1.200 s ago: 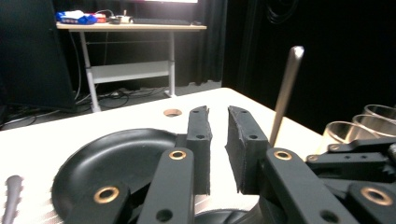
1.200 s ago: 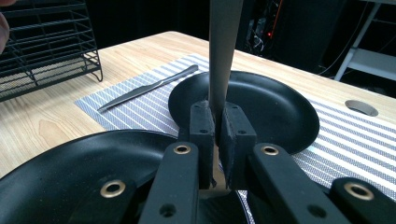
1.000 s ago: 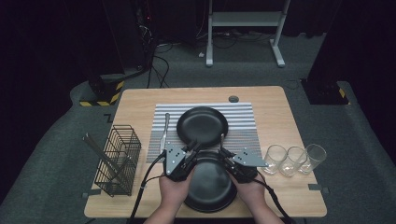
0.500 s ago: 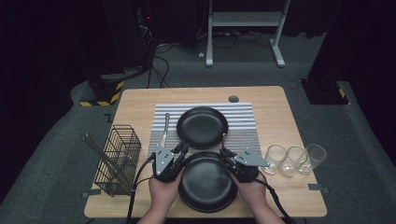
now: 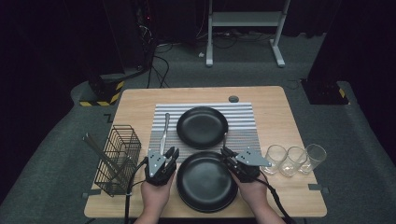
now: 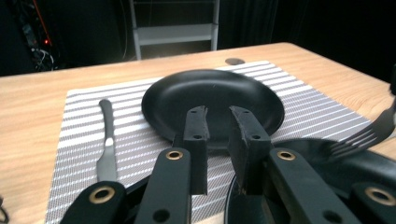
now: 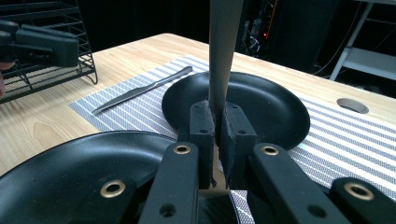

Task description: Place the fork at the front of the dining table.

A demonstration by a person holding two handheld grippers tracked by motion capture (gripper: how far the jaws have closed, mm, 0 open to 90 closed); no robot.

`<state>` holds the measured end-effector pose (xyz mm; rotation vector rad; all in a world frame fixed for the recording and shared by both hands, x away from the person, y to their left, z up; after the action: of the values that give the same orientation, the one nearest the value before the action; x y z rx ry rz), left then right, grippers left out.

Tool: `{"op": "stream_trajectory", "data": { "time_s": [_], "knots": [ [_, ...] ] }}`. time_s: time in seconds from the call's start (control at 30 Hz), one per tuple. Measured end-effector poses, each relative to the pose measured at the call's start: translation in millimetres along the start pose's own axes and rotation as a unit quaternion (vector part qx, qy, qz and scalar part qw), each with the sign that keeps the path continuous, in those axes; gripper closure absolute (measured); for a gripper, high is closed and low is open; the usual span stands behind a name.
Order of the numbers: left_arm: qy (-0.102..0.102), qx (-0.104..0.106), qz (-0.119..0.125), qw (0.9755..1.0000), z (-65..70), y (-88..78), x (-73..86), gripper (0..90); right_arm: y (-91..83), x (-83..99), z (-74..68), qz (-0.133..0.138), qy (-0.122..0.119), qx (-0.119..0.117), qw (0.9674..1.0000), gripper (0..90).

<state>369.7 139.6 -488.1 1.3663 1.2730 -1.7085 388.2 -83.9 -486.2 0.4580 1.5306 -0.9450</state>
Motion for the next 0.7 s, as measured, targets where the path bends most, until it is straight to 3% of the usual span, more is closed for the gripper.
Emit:
{"op": "stream_trajectory", "data": {
  "time_s": [0.47,0.7],
  "knots": [
    [-0.005,-0.014,-0.044,0.9989,-14.1,-1.6,30.9,72.5,-0.2,0.4,1.0,0.0,0.001,0.002,1.0,84.2],
    [0.007,-0.017,-0.068,0.9975,-16.5,-2.8,45.1,70.1,-1.0,0.4,3.0,0.0,0.004,0.004,1.0,84.2]
  ]
}}
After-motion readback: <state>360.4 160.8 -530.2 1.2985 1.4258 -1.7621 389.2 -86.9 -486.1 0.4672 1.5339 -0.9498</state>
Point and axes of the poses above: each handheld gripper's, and its own axes: y roughly forward along the jaws, x roughly out of its underside, z roughly to its right, the point moved 7 cm from there along y, roughly forward along the jaws, and after that the axes turned 1 degree about x, right-handed, at the moved point
